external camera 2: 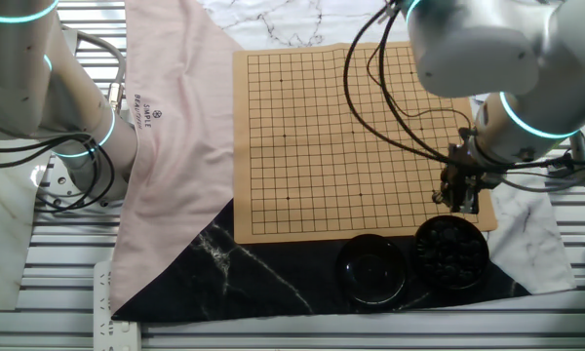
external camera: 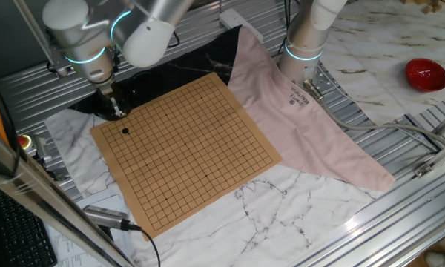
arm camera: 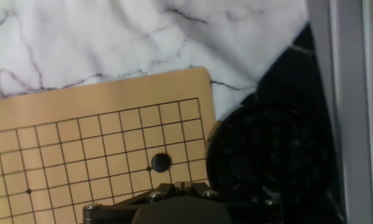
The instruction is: Play the first move as black on the 3-4 point in the upper right corner of the Go board
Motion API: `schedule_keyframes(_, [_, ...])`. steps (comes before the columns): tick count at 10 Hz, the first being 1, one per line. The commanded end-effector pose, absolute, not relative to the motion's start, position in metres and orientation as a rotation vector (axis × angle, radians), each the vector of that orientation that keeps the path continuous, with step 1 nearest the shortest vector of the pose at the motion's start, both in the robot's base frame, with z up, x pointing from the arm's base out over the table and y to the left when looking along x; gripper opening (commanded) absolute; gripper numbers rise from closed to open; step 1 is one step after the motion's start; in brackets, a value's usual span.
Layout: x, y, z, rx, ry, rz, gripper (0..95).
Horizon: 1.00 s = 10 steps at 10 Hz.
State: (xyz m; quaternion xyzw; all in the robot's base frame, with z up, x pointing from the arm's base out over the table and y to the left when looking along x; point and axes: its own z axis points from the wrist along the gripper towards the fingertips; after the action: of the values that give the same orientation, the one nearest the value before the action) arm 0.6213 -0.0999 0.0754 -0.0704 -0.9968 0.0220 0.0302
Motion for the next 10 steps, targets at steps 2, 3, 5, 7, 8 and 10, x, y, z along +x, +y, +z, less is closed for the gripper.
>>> schedule_keyframes(2, [0.611,-0.109,0.098,-0.354,-3.071,0.092,0.0])
schedule_keyframes(3, [0.609,-0.110,0.107,-0.352,-3.066,0.103,0.0])
schedule_keyframes(5, [0.607,-0.111,0.113,-0.366,-3.064,0.100,0.0])
schedule_keyframes(7, [0.607,-0.111,0.114,-0.366,-3.061,0.098,0.0])
schedule_keyframes(8, [0.607,-0.111,0.114,-0.364,-3.053,0.098,0.0])
schedule_keyframes(10, [0.607,-0.110,0.114,-0.372,-3.036,0.102,0.0])
